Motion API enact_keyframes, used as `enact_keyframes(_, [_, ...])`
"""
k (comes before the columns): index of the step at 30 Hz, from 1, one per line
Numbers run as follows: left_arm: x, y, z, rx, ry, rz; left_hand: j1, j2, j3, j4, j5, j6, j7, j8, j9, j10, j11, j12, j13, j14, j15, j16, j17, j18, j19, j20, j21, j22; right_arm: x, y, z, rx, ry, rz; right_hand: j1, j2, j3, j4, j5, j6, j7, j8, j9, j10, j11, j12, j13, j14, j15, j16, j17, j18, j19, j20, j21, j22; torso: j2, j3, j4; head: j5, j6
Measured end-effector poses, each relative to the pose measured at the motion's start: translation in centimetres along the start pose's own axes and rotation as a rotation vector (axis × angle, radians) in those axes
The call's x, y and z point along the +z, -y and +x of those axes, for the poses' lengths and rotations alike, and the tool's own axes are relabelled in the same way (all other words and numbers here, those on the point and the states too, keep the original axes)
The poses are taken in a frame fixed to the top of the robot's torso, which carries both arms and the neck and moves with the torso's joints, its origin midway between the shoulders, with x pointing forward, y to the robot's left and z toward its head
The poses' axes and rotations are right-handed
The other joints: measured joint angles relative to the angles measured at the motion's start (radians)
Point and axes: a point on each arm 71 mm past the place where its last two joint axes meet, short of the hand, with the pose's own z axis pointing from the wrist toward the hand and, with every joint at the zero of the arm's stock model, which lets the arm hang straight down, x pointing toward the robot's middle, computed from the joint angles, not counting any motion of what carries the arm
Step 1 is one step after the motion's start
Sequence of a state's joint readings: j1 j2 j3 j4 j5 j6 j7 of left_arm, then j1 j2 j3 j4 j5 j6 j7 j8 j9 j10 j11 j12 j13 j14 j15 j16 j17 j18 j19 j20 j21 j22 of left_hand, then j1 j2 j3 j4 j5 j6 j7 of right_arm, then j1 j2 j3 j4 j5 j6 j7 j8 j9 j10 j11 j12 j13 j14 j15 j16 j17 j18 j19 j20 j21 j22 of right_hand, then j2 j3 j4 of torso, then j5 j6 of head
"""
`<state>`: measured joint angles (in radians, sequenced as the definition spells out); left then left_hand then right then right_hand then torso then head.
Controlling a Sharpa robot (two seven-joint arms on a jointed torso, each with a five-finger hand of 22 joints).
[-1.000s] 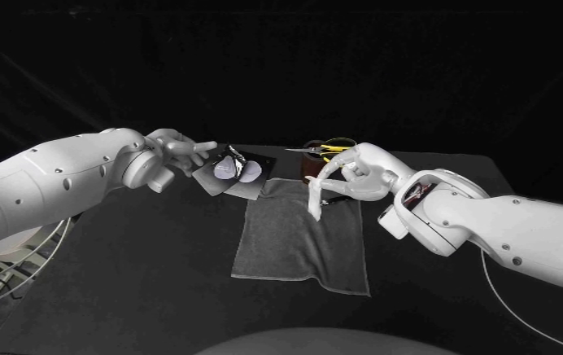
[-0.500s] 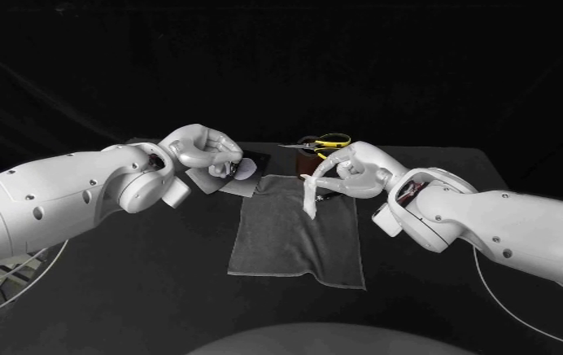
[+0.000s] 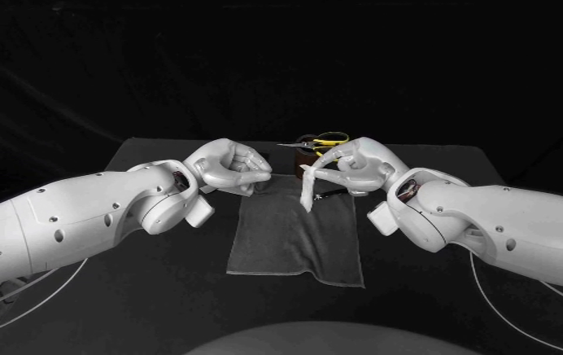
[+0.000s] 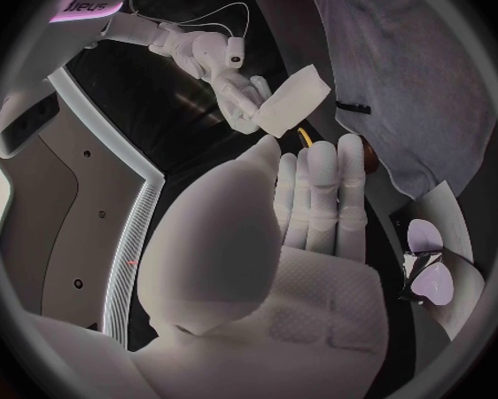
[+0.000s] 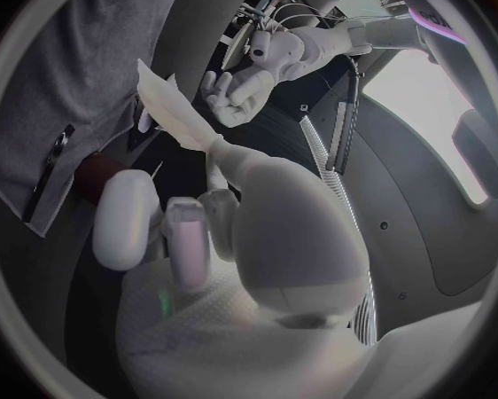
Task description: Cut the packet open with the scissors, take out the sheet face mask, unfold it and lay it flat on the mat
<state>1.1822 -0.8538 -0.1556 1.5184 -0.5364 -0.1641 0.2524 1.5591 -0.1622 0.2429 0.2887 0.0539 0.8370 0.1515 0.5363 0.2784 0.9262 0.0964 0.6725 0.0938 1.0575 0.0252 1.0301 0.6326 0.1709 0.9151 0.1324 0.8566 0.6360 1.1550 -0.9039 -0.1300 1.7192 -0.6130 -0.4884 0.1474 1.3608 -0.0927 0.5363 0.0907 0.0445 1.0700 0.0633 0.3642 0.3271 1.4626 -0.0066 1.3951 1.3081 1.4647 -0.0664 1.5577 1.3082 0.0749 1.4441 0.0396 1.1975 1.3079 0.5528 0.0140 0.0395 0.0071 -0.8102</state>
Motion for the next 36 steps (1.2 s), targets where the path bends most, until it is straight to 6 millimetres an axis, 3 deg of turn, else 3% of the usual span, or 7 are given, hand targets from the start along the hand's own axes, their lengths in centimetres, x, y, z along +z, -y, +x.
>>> enact_keyframes(6, [0.7,-0.4,1.6,0.021,0.005,0.001,0.001,-0.001,0.0,0.0,0.0,0.0,0.0,-0.006,-0.003,0.0,0.0,-0.004,-0.002,0.0,0.0,0.0,-0.003,0.0,0.004,0.004,-0.006,-0.002,0.2,-0.9,-0.8,0.048,0.026,-0.001,-0.004,-0.002,0.003,-0.003,-0.001,0.0,0.0,0.0,0.0,0.0,0.0,-0.004,0.0,0.0,0.0,0.0,-0.001,0.0,0.0,0.0,0.0,-0.001,0.0,-0.0012,0.0001,-0.005,0.005])
enact_keyframes(14, [1.4,-0.7,3.1,0.077,0.017,0.033,0.053,-0.033,0.041,-0.041,0.0,0.007,0.007,-0.015,-0.011,-0.009,0.009,-0.037,-0.018,-0.038,0.016,-0.012,-0.025,-0.002,-0.002,0.009,-0.021,-0.006,0.5,-1.7,-1.6,0.092,0.051,0.001,-0.009,-0.001,0.003,-0.003,-0.001,-0.001,0.001,0.0,0.0,0.002,-0.002,-0.006,0.0,0.0,0.0,-0.001,-0.001,0.0,0.0,0.0,0.0,-0.001,0.0,-0.0016,0.0008,-0.009,0.009])
enact_keyframes(25, [1.8,0.8,4.0,0.293,0.051,0.236,0.065,-0.064,0.053,-0.067,0.0,-0.021,0.016,-0.029,-0.018,-0.04,0.022,-0.046,-0.015,-0.061,0.026,-0.016,-0.033,-0.003,-0.028,0.016,-0.021,0.005,1.3,-2.2,-2.1,0.135,0.076,0.013,-0.009,-0.001,0.003,-0.003,-0.001,-0.003,0.001,0.0,0.0,0.002,-0.002,-0.006,-0.001,0.0,0.0,-0.002,-0.001,0.0,0.0,0.0,0.0,0.0,0.0,-0.0012,0.0015,-0.015,0.01])
enact_keyframes(31, [2.4,1.4,4.9,0.39,0.039,0.31,0.043,-0.075,0.029,-0.091,0.0,-0.058,0.017,-0.011,-0.009,-0.085,0.017,0.064,0.049,-0.064,0.025,0.047,-0.014,-0.003,-0.03,0.018,-0.012,0.018,1.7,-2.3,-2.2,0.151,0.09,0.019,-0.006,0.002,0.003,-0.003,-0.002,-0.006,0.001,0.0,0.0,0.002,-0.002,-0.006,0.0,0.0,0.0,-0.005,0.0,0.0,0.0,0.0,0.0,0.0,0.001,-0.0015,0.0008,-0.016,0.009])
enact_keyframes(36, [2.9,1.6,5.4,0.45,0.038,0.342,0.034,-0.066,0.007,-0.113,0.0,-0.097,0.015,0.03,0.007,-0.154,0.011,0.242,0.153,-0.068,0.022,0.121,0.011,-0.007,-0.025,0.014,0.018,0.044,2.0,-2.6,-2.1,0.162,0.093,0.019,-0.006,0.002,0.003,-0.003,0.001,-0.006,0.001,0.0,0.0,0.002,-0.002,-0.006,0.0,0.0,0.0,-0.006,0.0,0.0,0.0,0.0,0.0,0.0,0.001,-0.0013,0.0002,-0.017,0.009])
